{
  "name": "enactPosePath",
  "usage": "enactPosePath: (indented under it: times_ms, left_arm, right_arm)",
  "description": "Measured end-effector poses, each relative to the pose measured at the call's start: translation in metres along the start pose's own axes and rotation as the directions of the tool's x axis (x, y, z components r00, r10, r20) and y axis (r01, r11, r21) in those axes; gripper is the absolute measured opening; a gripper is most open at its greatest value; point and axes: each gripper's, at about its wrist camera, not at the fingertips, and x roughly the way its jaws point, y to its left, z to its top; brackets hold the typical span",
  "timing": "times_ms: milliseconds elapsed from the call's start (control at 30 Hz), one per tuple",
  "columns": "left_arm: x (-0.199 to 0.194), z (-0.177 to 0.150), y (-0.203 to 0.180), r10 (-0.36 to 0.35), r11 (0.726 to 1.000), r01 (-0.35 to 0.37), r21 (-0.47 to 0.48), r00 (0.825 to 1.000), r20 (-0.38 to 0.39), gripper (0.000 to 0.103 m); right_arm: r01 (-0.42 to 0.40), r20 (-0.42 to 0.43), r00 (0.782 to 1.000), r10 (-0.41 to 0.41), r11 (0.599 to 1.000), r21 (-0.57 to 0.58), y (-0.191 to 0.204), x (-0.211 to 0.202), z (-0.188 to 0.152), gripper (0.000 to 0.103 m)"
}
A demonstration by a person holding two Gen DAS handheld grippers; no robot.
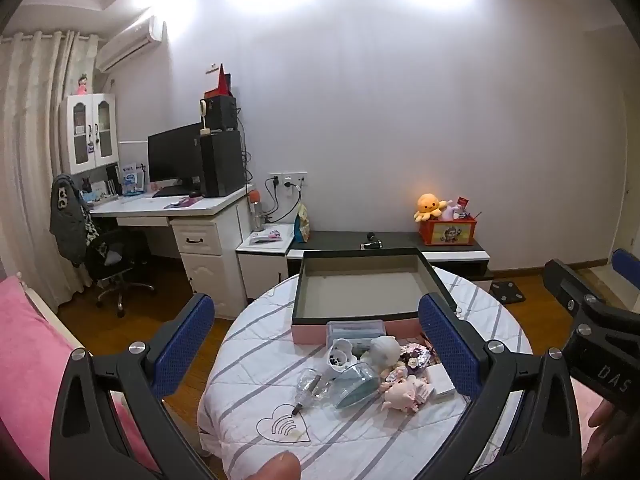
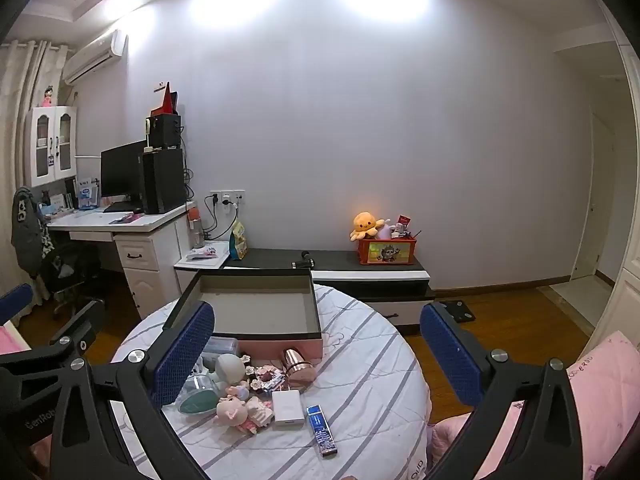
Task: Organize rigid objects
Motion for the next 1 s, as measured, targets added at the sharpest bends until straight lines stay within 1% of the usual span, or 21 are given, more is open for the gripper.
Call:
enactPosePath:
  times_ms: [167, 200, 367, 633, 700, 1000]
  left_arm:
    - [-0.006, -0.005, 0.000, 0.009, 1.000, -0.009, -0.011, 1.000, 0.011, 0.103]
    - [-0.005, -0.004, -0.001, 0.011, 1.000, -0.011, -0.013, 1.000, 0.010, 0.103]
    - [-0.009, -0.003, 0.001, 0.013, 1.000, -0.013, -0.009, 1.000, 0.021, 0.103]
    - [-0.014, 0.000, 0.000, 0.027, 1.000, -0.026, -0.013, 0.999, 0.025, 0.103]
    - [-0.012, -0.005, 0.000, 0.028, 0.999, -0.028, -0.017, 0.999, 0.029, 0.103]
    - [-0.013, -0.006, 0.002, 0.027, 0.999, -0.026, -0.019, 0.999, 0.030, 0.103]
  right_arm:
    - [0.006, 0.002, 1.000, -0.006, 1.000, 0.004, 0.000, 0.000, 0.001, 0.103]
    - [-0.006, 0.005, 1.000, 0.006, 1.000, 0.007, -0.001, -0.001, 0.001, 0.103]
    - [-0.007, 0.004, 1.000, 0.007, 1.000, 0.007, -0.003, 0.004, -0.003, 0.103]
    - [-0.013, 0.017, 1.000, 0.013, 1.000, -0.002, 0.003, -0.006, 0.005, 0.103]
    - [-0.016, 0.016, 1.000, 0.016, 1.000, -0.002, 0.002, -0.007, 0.006, 0.103]
    - [-0.018, 0.018, 1.000, 0.018, 1.000, 0.000, 0.002, -0.003, 0.005, 0.103]
